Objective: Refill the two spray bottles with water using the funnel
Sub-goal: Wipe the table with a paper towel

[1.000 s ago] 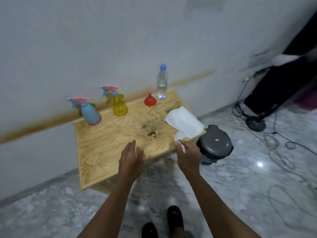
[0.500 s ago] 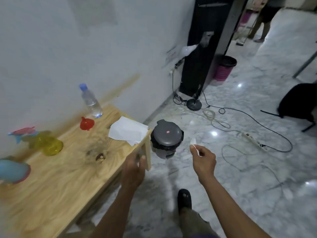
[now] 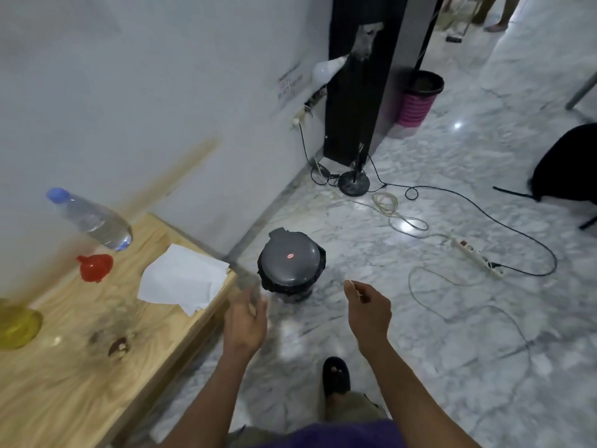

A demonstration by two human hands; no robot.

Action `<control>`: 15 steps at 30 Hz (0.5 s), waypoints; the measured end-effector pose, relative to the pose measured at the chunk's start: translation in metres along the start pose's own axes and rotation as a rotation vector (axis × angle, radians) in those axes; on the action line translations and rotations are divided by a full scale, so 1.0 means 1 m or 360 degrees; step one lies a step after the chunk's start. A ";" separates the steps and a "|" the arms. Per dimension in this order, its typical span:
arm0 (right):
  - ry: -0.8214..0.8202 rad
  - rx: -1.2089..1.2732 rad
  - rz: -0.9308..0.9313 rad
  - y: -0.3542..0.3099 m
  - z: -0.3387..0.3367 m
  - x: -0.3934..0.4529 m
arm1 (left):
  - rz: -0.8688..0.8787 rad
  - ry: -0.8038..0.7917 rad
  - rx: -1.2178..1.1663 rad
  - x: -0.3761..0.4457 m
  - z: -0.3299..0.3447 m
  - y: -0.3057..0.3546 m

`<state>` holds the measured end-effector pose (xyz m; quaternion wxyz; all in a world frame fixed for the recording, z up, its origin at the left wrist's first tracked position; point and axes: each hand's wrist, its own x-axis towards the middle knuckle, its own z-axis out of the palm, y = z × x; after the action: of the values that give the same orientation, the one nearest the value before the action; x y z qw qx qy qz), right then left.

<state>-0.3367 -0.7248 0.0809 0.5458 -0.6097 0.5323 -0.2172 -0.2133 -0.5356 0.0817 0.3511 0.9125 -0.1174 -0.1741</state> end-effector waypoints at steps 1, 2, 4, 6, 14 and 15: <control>-0.0025 0.0000 0.0001 -0.004 0.000 0.011 | -0.0041 -0.0008 -0.0007 0.003 0.005 0.009; -0.0047 -0.0008 0.0008 -0.007 0.001 0.022 | -0.0087 -0.0012 -0.0010 0.007 0.010 0.018; -0.0082 -0.0028 0.0042 -0.011 0.005 0.040 | -0.0151 0.0008 -0.0033 0.013 0.018 0.028; -0.0116 -0.0022 0.0070 -0.016 0.013 0.054 | -0.0193 0.0014 -0.0045 0.021 0.021 0.033; -0.0167 -0.0069 0.0161 -0.034 0.058 0.090 | -0.0284 0.0013 -0.0077 0.070 0.013 0.028; -0.0186 -0.0074 0.0158 -0.037 0.062 0.093 | -0.0273 0.0030 -0.0098 0.076 0.011 0.028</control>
<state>-0.2372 -0.7863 0.0650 0.5718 -0.6066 0.5339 -0.1416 -0.1512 -0.5880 0.0757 0.3639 0.9096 -0.0302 -0.1984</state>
